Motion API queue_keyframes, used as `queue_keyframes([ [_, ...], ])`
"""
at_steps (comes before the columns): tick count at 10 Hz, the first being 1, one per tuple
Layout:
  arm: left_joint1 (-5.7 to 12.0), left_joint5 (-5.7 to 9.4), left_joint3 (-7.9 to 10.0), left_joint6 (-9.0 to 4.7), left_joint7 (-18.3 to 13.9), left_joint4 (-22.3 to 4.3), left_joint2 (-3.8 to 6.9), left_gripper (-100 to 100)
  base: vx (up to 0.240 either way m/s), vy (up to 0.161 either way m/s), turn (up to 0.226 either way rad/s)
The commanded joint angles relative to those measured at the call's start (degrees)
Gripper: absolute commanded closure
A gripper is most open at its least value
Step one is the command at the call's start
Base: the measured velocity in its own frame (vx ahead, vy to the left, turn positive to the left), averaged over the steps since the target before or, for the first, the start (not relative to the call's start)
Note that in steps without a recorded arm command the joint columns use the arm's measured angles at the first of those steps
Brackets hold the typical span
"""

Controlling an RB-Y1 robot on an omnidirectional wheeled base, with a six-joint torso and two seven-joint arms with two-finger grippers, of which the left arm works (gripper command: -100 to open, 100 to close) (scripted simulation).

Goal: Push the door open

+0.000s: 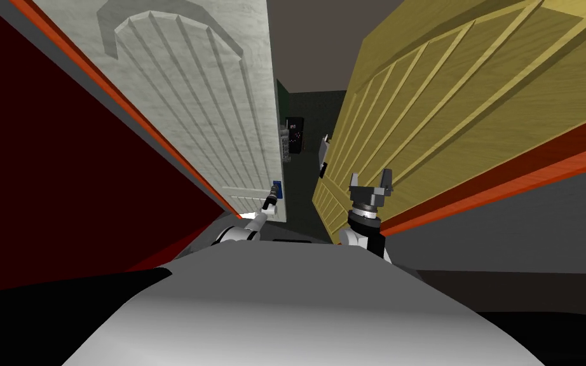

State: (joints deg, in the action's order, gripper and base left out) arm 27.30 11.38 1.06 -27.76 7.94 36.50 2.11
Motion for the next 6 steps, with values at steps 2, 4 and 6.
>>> queue_keyframes([
  [2,0.40,0.36,1.12,-0.25,0.9,0.1,0.79,100,0.131,-0.047,0.043],
  [4,0.56,0.72,2.19,-0.43,1.9,0.0,1.22,100,0.186,-0.056,0.043],
  [6,0.76,1.16,3.49,-0.65,3.1,-0.2,1.57,100,0.221,-0.038,0.062],
])
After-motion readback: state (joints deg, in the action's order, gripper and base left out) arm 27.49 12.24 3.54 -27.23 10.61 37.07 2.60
